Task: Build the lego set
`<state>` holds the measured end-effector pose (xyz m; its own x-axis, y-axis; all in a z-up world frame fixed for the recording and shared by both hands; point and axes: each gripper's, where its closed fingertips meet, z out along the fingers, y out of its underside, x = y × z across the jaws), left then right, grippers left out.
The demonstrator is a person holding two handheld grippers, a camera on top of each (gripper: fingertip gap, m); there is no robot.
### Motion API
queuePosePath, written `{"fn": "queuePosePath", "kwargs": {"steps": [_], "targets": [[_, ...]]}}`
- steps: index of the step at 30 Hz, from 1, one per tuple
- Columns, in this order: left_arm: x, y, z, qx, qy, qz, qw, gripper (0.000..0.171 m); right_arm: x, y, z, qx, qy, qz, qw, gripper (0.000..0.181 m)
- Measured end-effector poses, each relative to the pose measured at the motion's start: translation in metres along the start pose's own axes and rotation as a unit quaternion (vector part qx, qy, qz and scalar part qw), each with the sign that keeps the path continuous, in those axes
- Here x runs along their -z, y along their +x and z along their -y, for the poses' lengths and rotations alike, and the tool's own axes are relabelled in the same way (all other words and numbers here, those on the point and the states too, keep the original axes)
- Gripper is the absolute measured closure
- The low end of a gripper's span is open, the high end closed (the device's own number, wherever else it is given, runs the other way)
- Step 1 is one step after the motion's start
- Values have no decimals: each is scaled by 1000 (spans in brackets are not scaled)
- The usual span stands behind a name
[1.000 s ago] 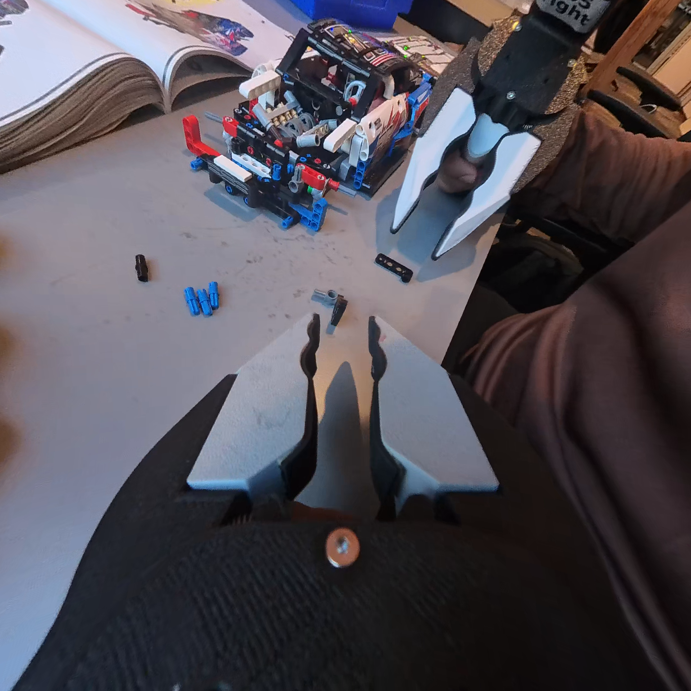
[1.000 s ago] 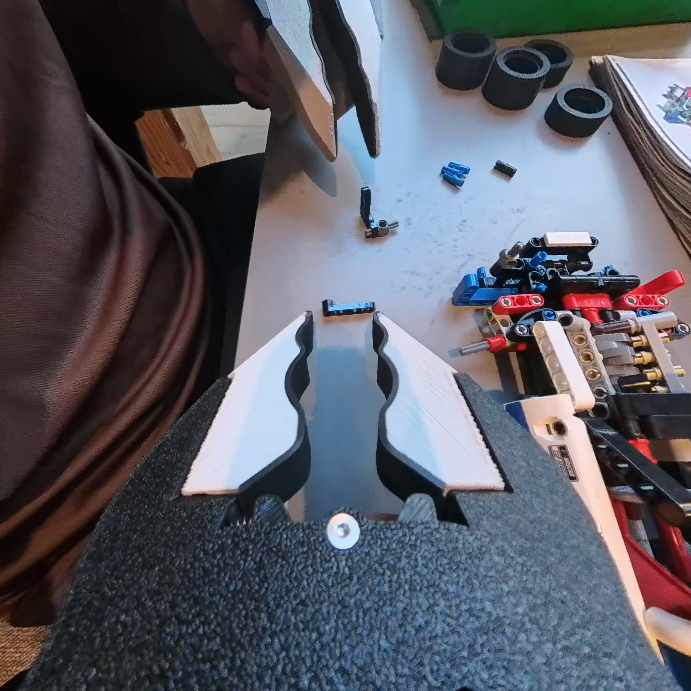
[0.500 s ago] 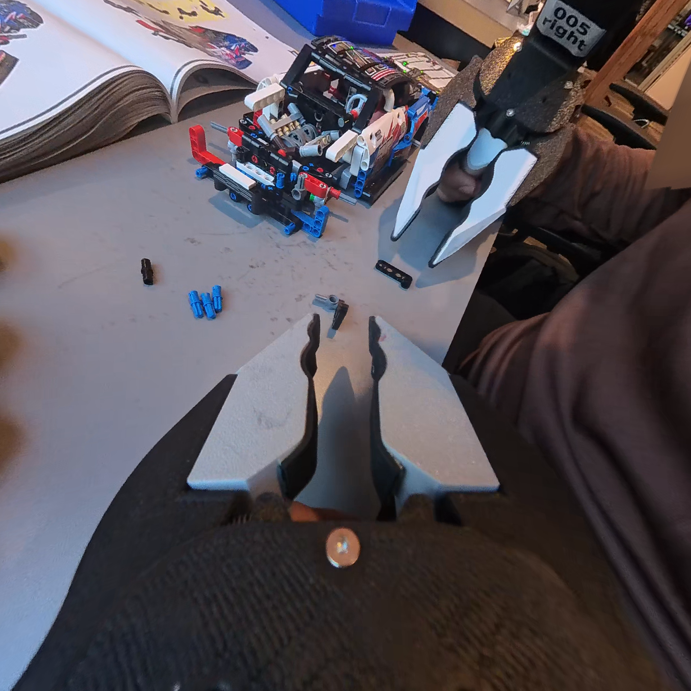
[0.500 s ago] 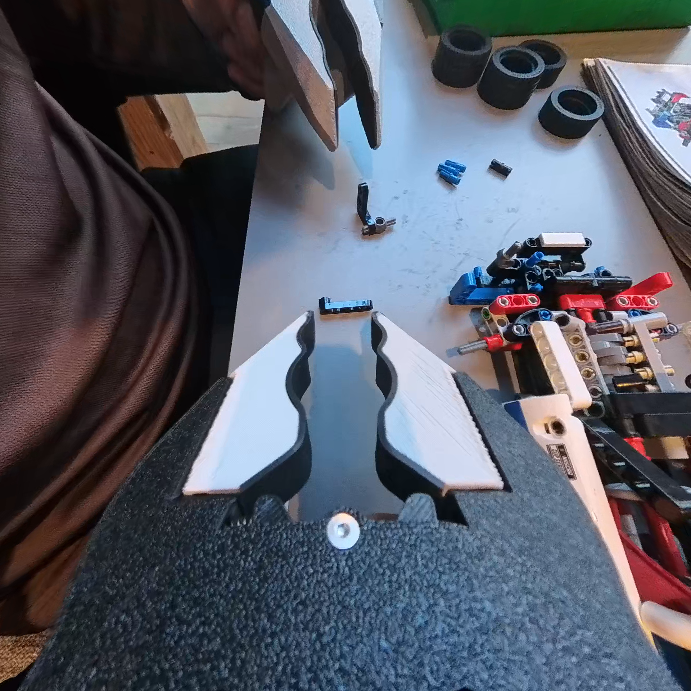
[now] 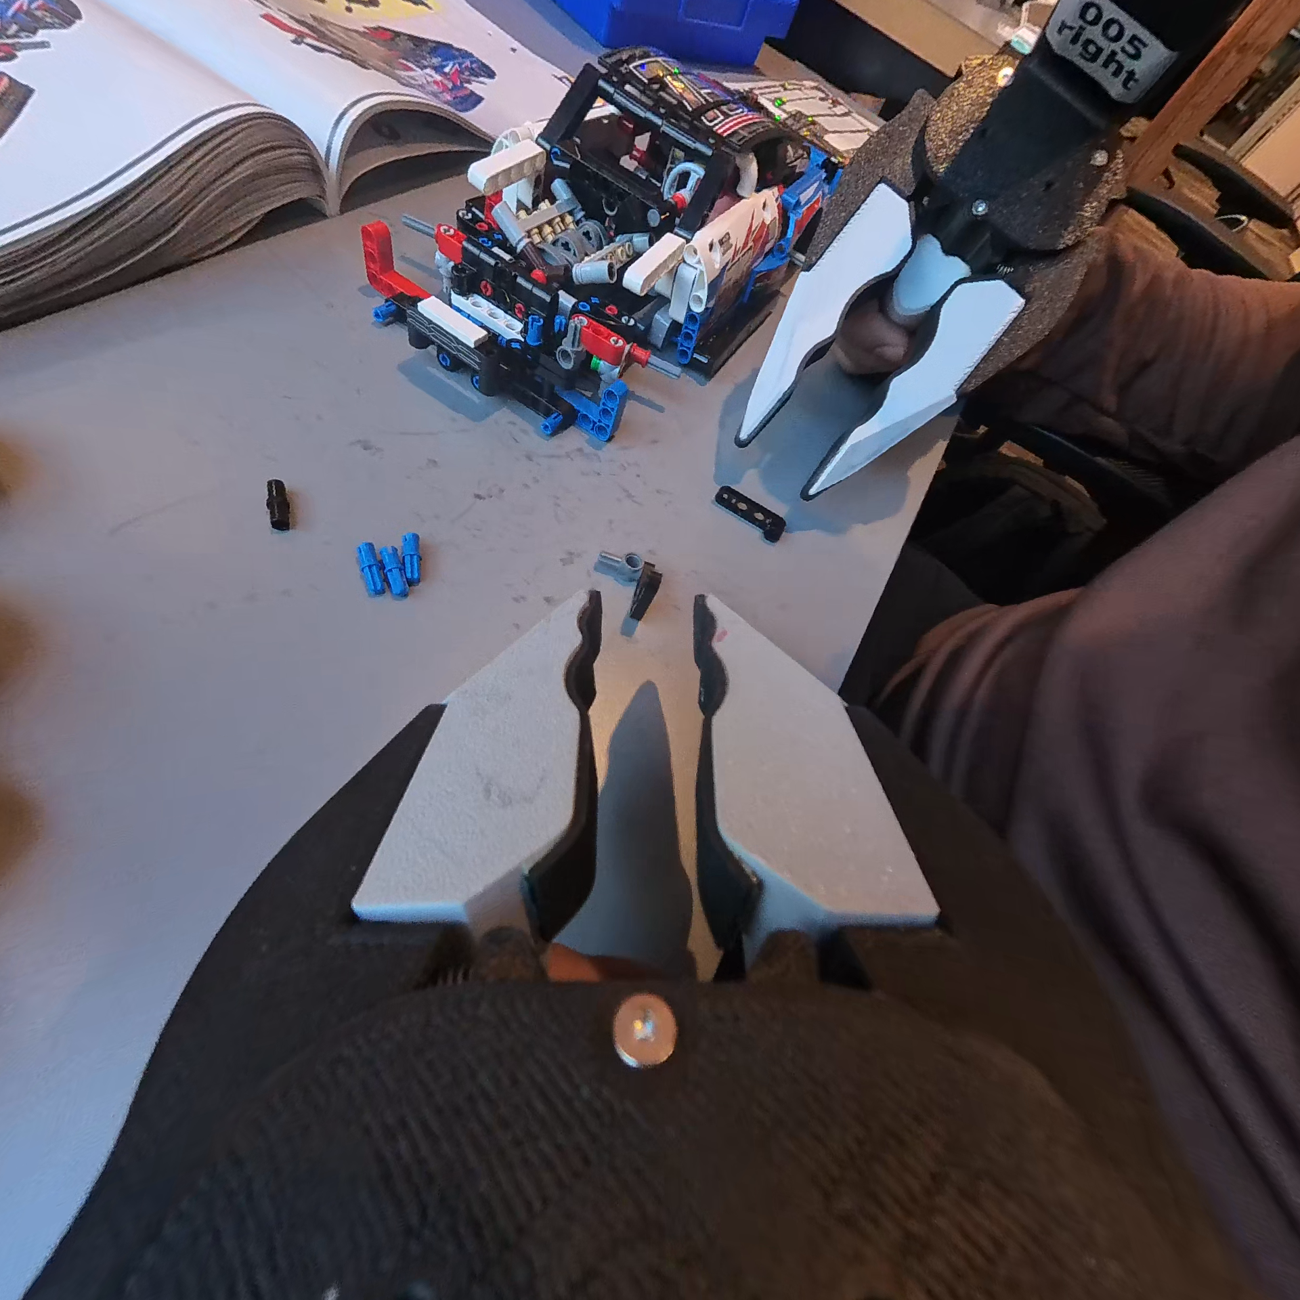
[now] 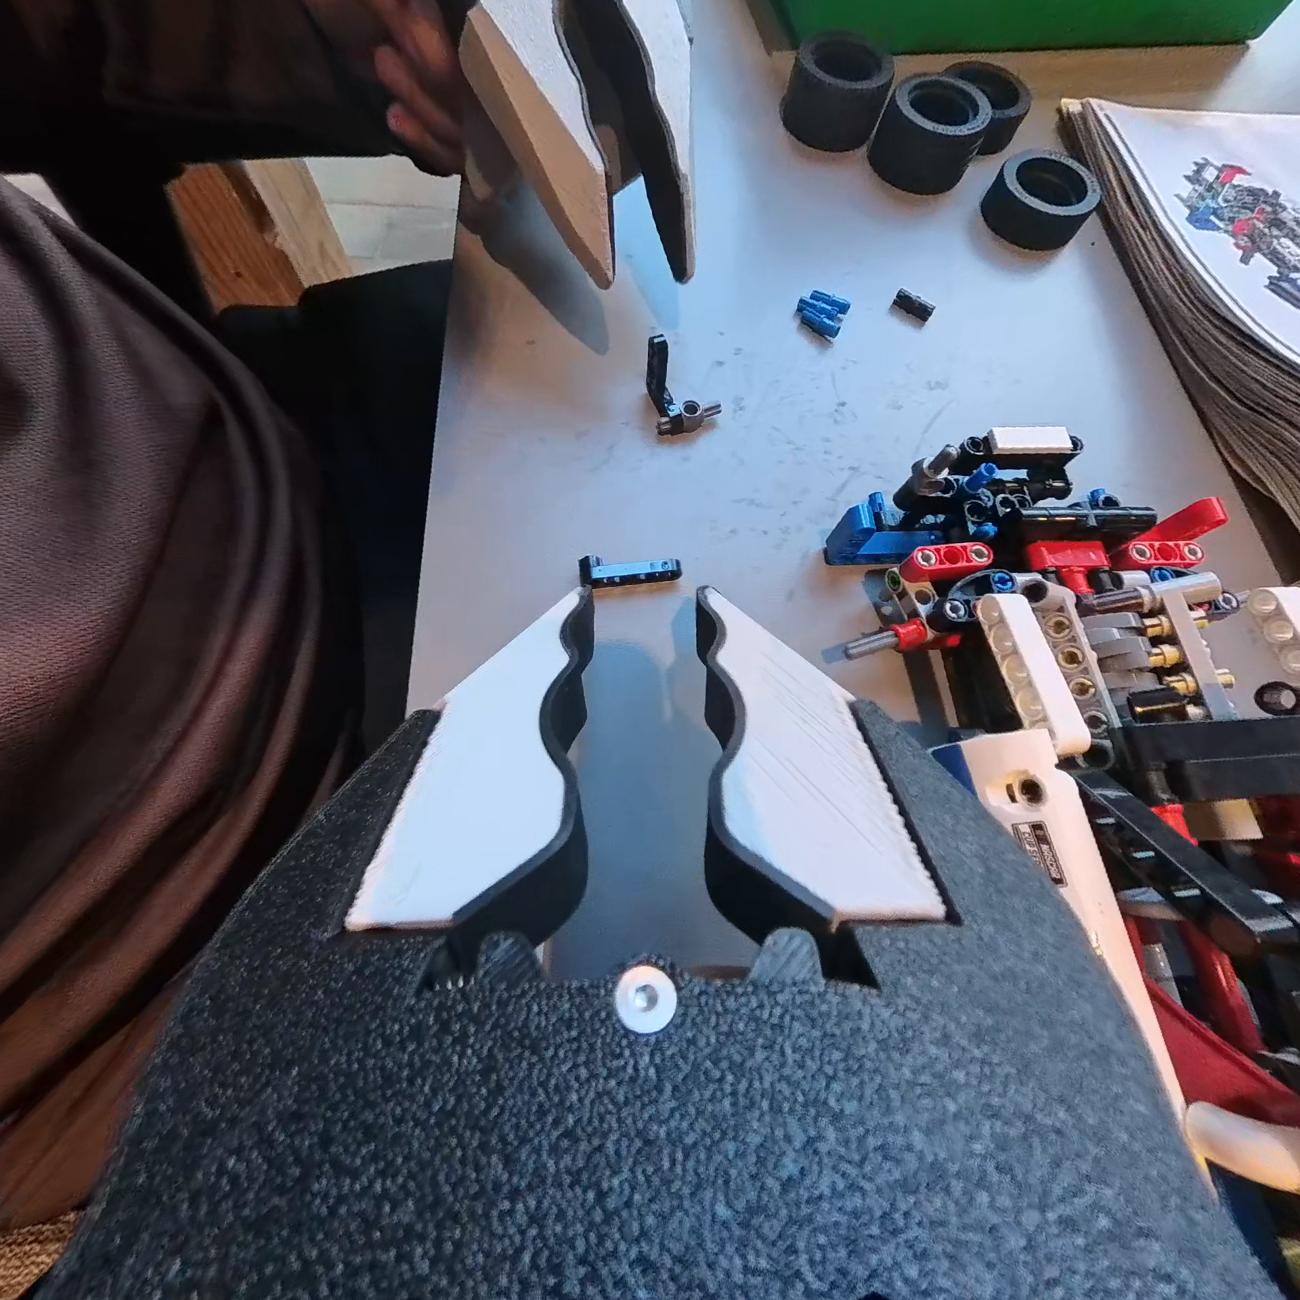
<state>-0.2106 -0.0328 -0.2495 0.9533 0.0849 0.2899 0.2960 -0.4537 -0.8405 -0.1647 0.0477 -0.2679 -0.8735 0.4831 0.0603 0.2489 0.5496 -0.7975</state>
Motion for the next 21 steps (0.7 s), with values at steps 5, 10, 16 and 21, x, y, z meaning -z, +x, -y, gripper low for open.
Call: {"fn": "queuePosePath", "kwargs": {"steps": [5,10,16,21], "targets": [[-1,-1,-1,-3,-3,9,1000,149,0,3,0,-7,-1,-6,1000,153],[-6,-5,-6,5,-30,21,999,145,-3,3,-3,-11,-14,-4,1000,151],[-19,-2,-16,-24,-85,35,996,136,-3,1,-4,-5,-16,-3,1000,156],[-30,-2,-18,-49,-111,64,991,152,-7,-5,-6,15,-31,5,999,161]]}}
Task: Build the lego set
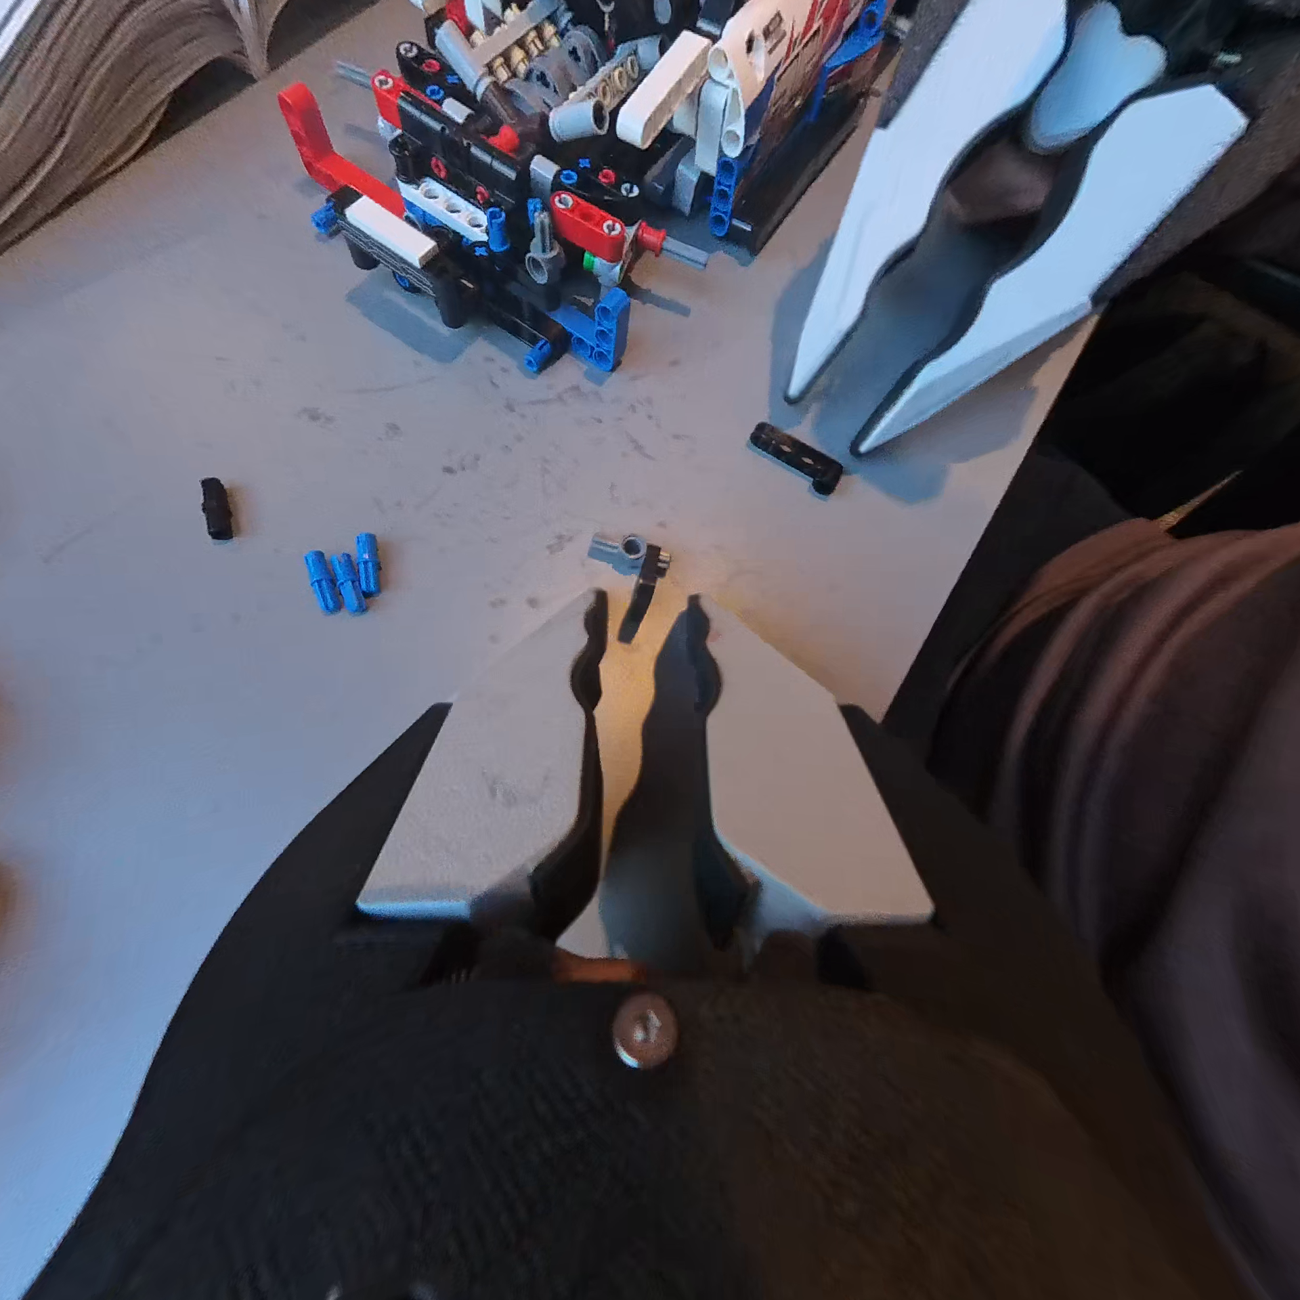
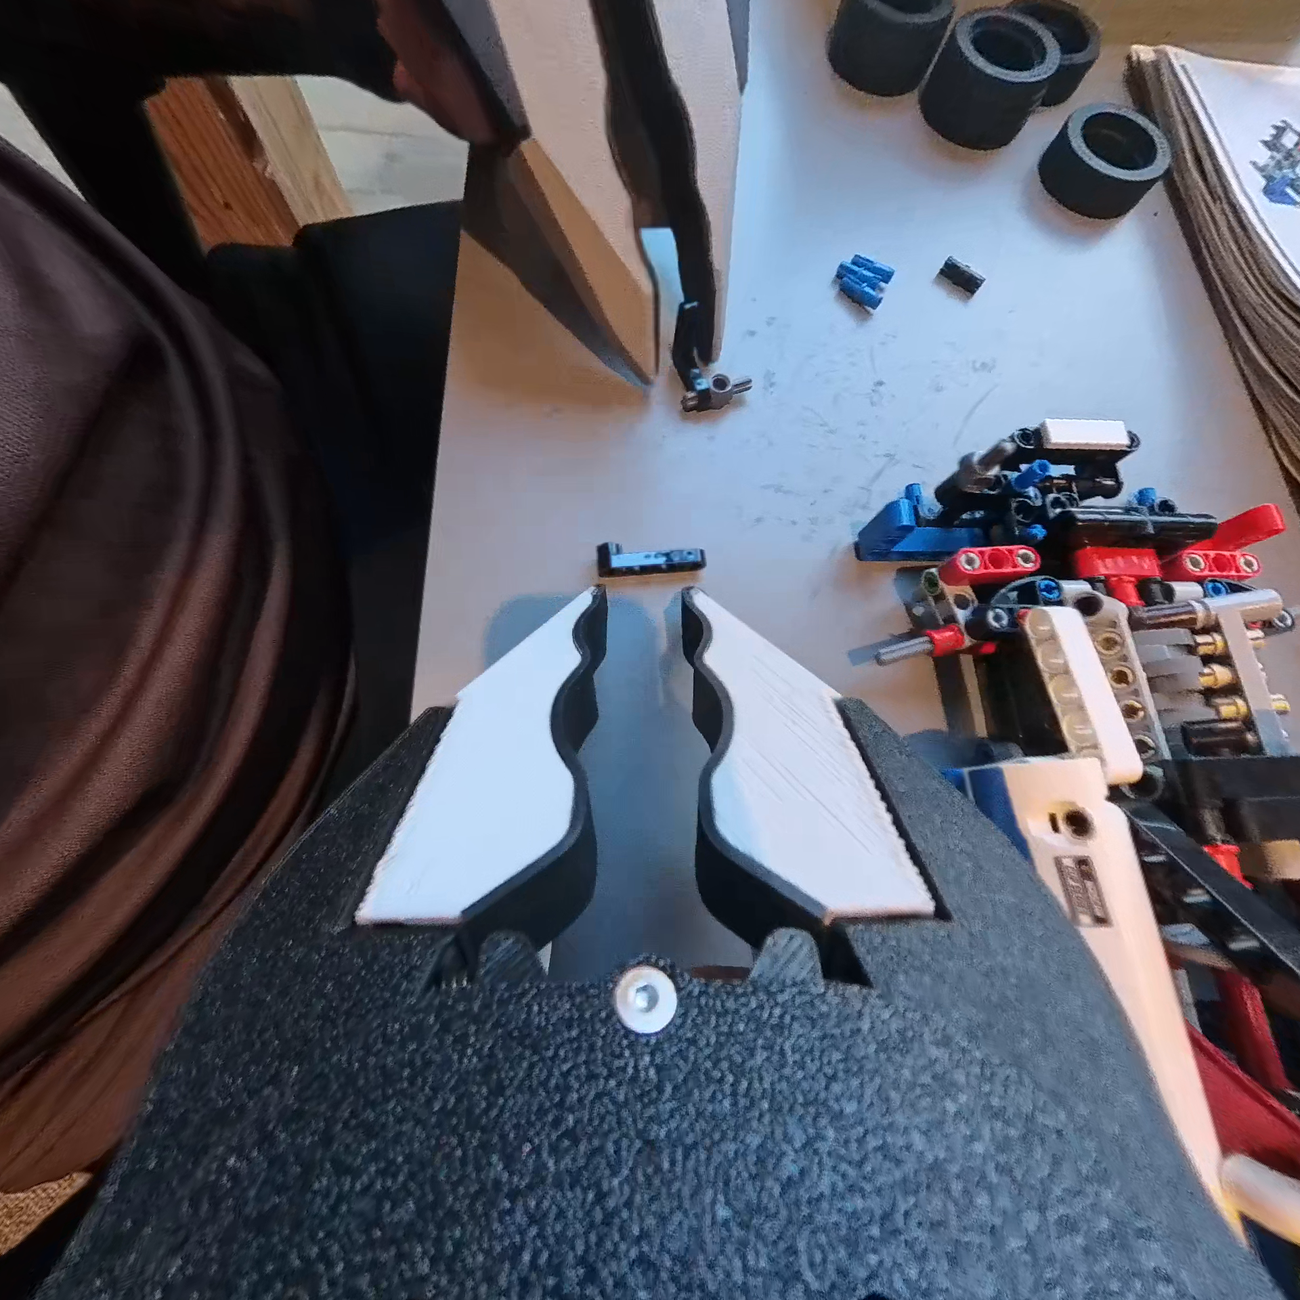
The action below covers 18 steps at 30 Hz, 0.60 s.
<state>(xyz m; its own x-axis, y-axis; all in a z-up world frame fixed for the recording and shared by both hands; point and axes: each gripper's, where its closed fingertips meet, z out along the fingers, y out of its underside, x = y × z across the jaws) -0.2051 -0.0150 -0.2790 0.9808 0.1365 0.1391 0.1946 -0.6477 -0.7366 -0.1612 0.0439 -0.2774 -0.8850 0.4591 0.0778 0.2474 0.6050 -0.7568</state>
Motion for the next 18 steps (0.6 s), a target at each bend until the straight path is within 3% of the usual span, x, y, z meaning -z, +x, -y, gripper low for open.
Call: {"fn": "queuePosePath", "kwargs": {"steps": [5,14,16,18], "targets": [[-10,7,6,23,-5,12,1000,168,-6,-6,1,9,-12,2,1000,163],[-10,48,16,72,-8,-77,994,140,-7,-12,4,22,-6,1,1000,163],[5,50,23,56,2,-94,994,143,-5,-14,6,23,3,8,1000,164],[18,34,27,0,-4,-57,998,144,-3,-15,8,22,10,9,1000,164]]}}
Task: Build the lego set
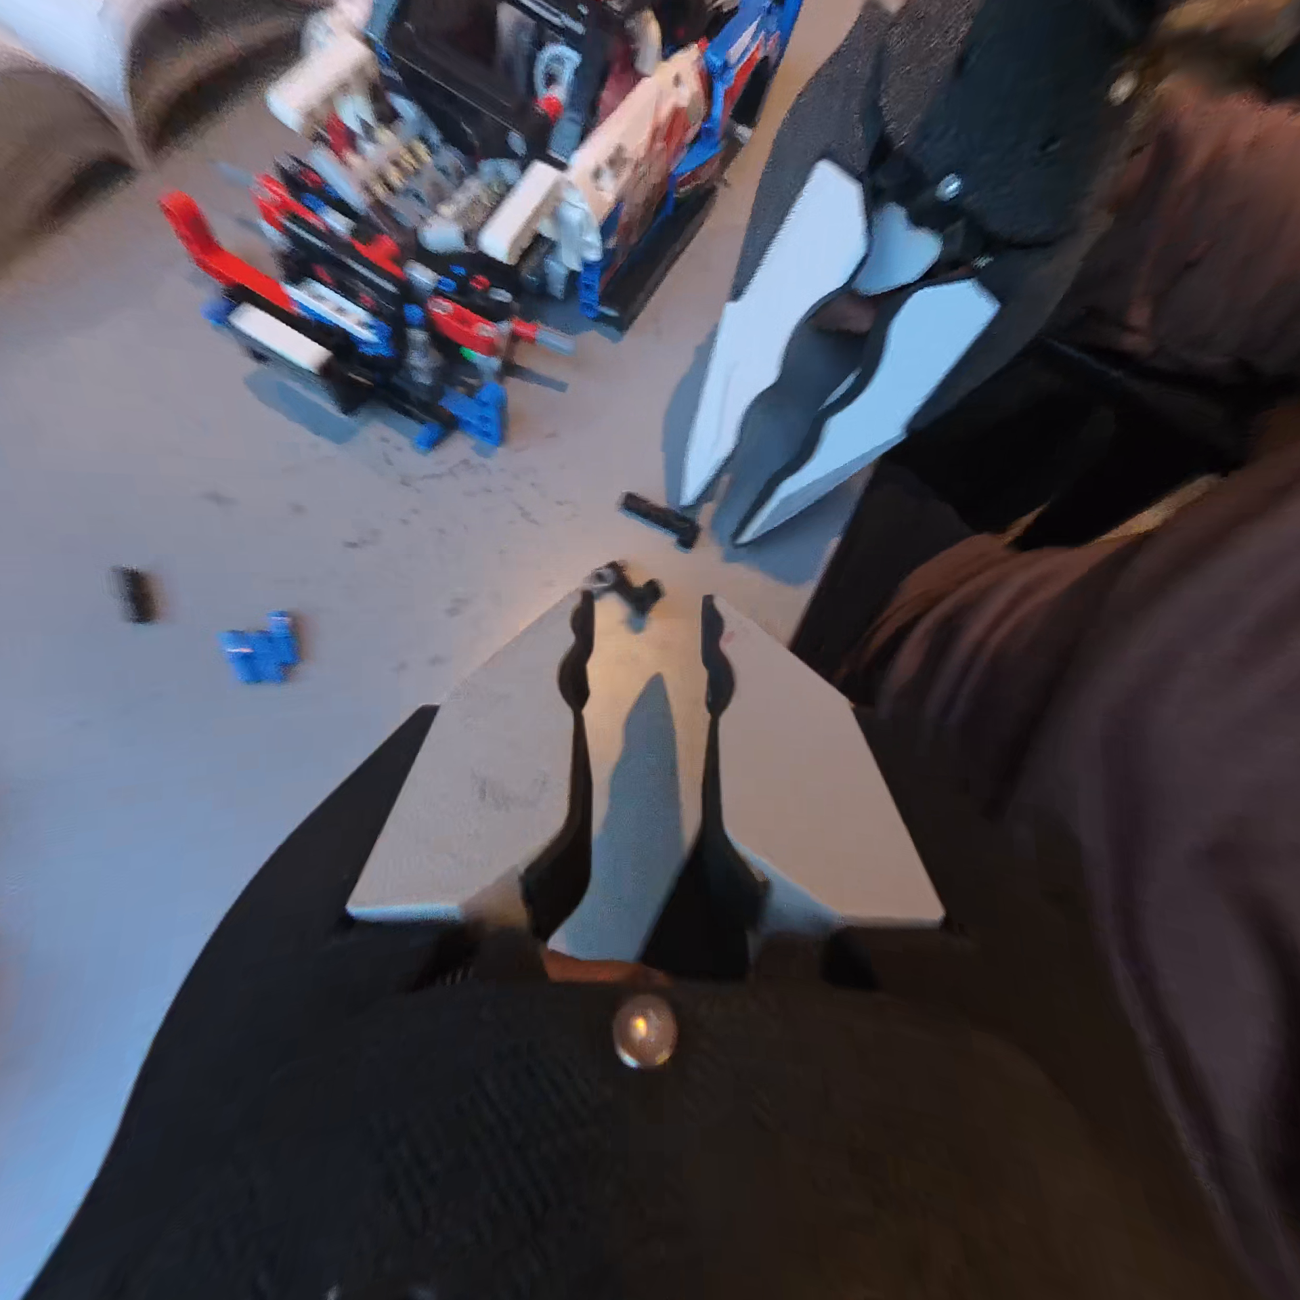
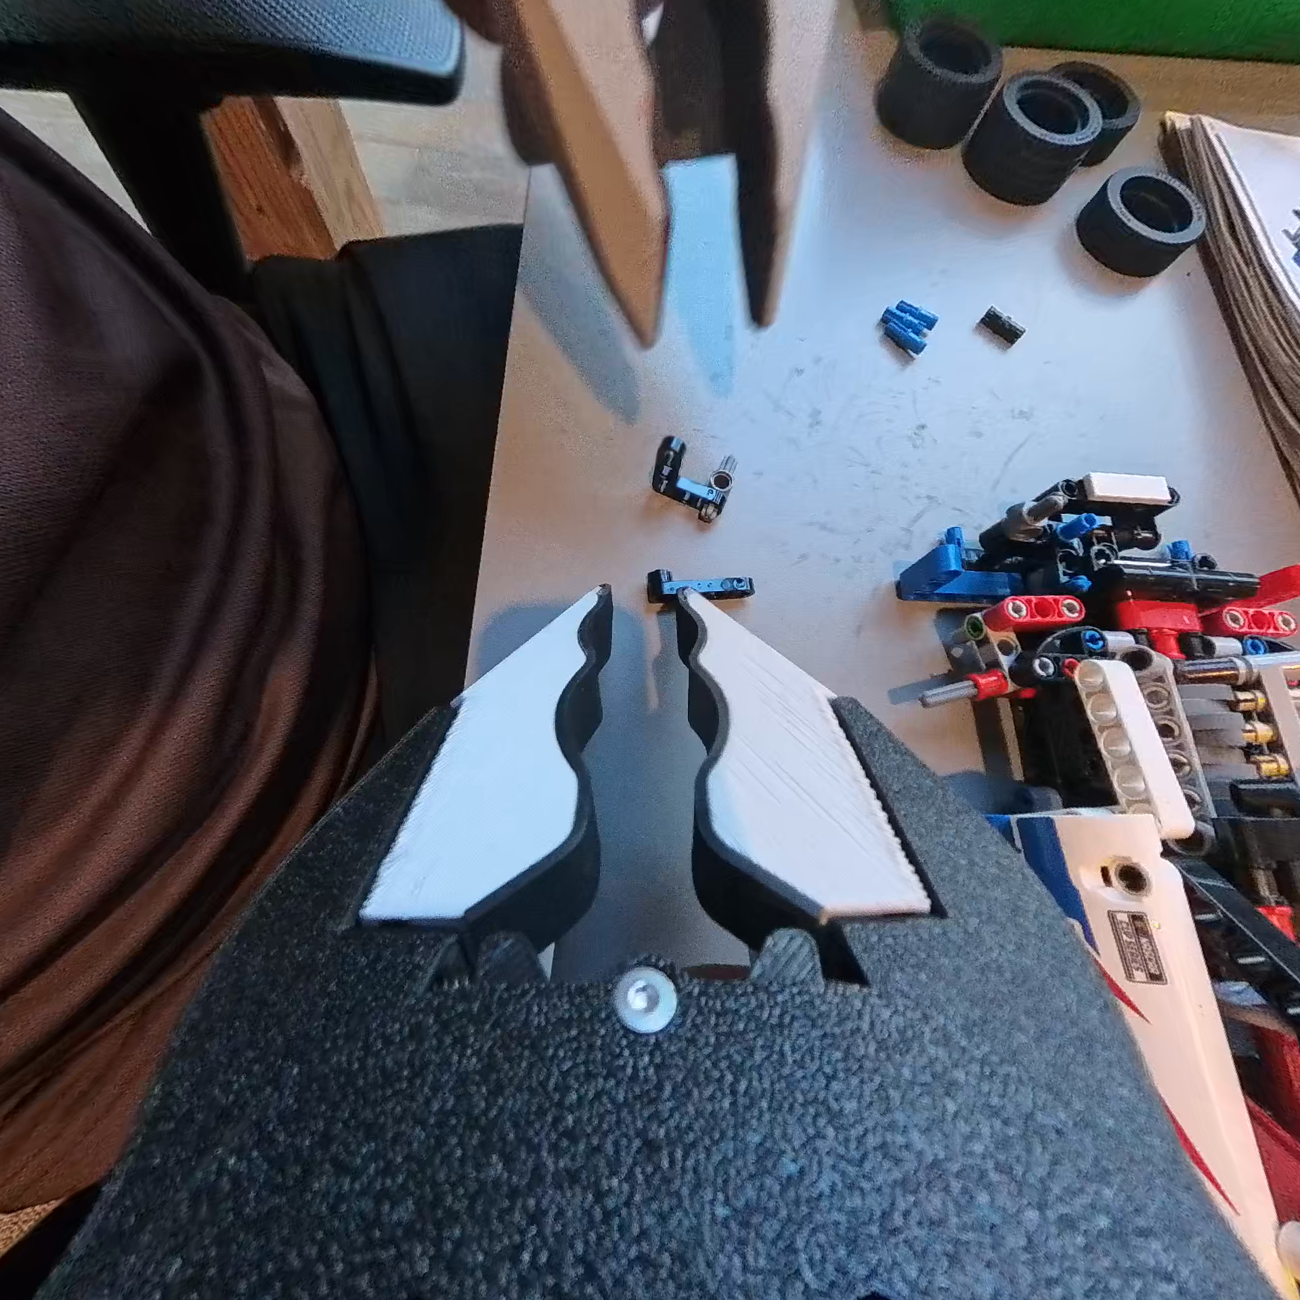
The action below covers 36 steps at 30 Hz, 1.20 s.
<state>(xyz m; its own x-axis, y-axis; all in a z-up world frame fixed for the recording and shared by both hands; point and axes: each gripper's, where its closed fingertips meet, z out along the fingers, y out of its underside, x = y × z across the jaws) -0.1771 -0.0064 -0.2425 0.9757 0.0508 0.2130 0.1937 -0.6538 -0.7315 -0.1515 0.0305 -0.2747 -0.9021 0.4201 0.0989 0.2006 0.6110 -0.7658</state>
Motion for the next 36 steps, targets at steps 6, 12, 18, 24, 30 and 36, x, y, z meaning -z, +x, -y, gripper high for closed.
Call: {"fn": "queuePosePath", "kwargs": {"steps": [6,12,18,24,30,36], "targets": [[-5,-28,-6,-175,-69,9,982,139,0,2,0,-9,-1,-2,1000,163],[-31,-22,-18,-278,-112,-41,953,144,0,4,0,-13,1,-5,1000,163],[-37,-19,-16,-277,-117,-66,952,160,2,5,2,-29,9,-2,1000,157],[-42,-23,-11,-222,-88,-2,971,168,4,8,3,-103,19,18,994,151],[-44,-22,-9,-169,-73,60,981,168,-2,8,-4,-97,-12,13,995,150],[-50,-9,-7,-161,-67,52,983,168,-4,8,-6,-93,-23,9,995,154]]}}
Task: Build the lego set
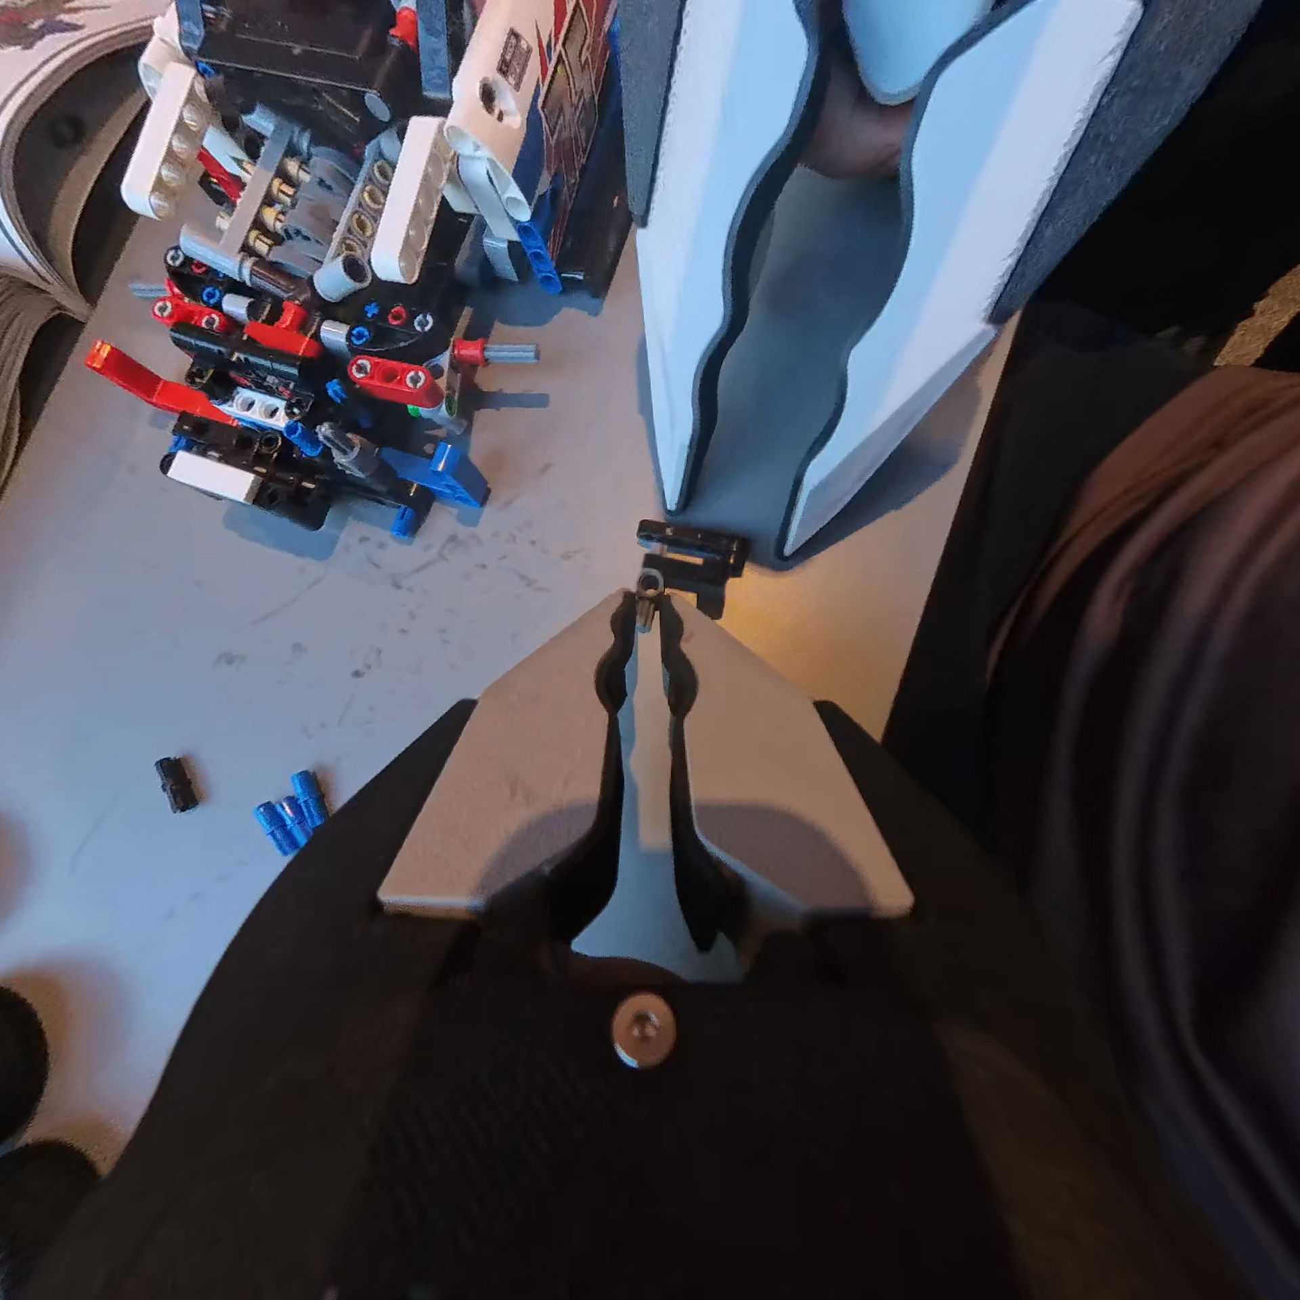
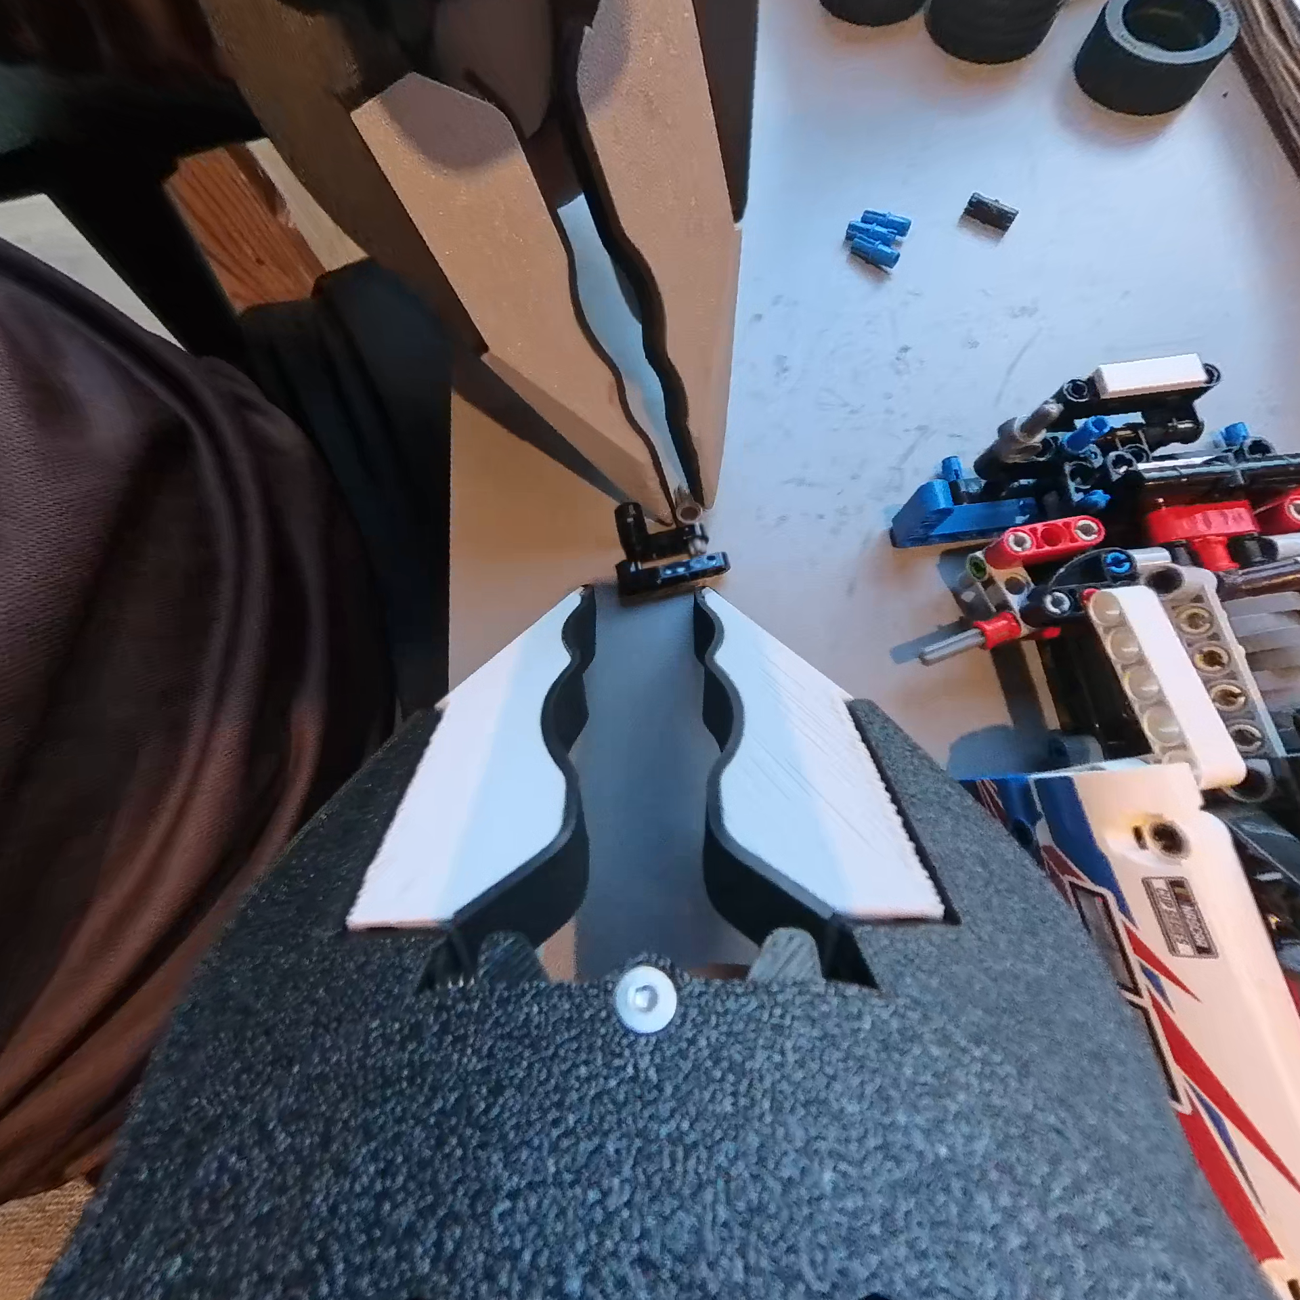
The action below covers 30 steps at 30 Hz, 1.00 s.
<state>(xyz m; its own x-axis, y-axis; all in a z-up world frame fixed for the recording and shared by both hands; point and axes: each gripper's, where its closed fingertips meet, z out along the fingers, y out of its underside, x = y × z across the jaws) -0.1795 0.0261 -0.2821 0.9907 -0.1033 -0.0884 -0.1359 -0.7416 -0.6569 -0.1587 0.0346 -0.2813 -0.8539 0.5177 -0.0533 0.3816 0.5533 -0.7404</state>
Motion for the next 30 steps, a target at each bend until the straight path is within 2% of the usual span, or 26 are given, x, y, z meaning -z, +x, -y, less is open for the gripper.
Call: {"fn": "queuePosePath", "kwargs": {"steps": [2,4,8,16,19,22,30], "targets": [[0,1,1,7,-1,-2,1000,167,0,0,0,3,0,-2,1000,154],[2,0,-1,12,-4,-1,1000,150,0,0,0,3,2,-1,1000,155],[8,-3,-2,12,-3,-7,1000,148,1,-1,1,-2,3,8,1000,155],[-3,2,4,-7,-7,-41,999,156,0,-1,0,-9,0,14,1000,155],[-4,5,5,-6,-5,-48,999,167,0,-2,0,-14,1,21,1000,155],[-5,4,6,-25,1,-37,999,167,1,-4,1,-14,2,31,999,153],[-7,-1,8,-8,10,-37,999,167,0,-6,0,-8,0,37,999,158]]}}
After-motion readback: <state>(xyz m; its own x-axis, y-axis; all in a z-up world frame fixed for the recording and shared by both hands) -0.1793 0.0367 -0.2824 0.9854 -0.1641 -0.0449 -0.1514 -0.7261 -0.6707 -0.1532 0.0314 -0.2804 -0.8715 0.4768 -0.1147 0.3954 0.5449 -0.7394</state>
